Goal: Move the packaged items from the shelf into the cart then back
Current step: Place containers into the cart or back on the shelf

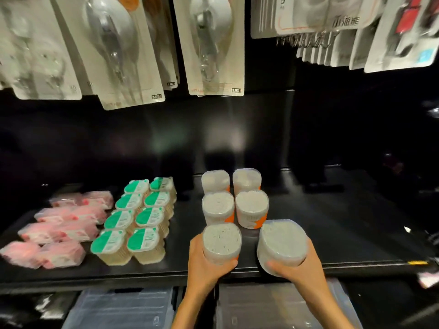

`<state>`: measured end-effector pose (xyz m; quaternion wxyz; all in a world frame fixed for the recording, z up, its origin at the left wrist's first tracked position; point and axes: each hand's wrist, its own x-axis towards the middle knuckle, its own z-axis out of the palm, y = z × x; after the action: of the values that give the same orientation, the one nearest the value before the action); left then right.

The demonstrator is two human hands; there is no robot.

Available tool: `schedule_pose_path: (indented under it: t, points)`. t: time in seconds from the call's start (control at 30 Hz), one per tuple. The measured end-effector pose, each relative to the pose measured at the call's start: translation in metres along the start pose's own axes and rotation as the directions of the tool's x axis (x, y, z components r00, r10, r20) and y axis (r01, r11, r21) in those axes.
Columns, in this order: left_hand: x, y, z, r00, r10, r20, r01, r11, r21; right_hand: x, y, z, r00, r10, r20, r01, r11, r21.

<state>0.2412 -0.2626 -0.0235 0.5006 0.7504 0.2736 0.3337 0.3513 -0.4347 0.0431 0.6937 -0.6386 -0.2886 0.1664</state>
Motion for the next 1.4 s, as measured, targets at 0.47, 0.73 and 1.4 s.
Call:
schedule_pose_path:
  t: [0.47, 0.73, 1.4]
  points:
    - [0.009, -0.023, 0.003, 0.984, -0.177, -0.021, 0.175, 0.980, -0.090, 0.008, 0.021, 0.012, 0.997, 0.040, 0.062, -0.039, 0.999, -0.027]
    - [0.013, -0.032, 0.004, 0.987, -0.163, -0.015, 0.161, 0.984, -0.071, 0.012, 0.025, 0.018, 0.997, 0.063, 0.047, -0.062, 0.998, -0.021]
    - [0.000, -0.082, -0.061, 0.822, 0.370, 0.433, -0.568, 0.471, 0.675, 0.027, 0.087, 0.025, 0.999, 0.030, 0.015, -0.027, 0.985, -0.172]
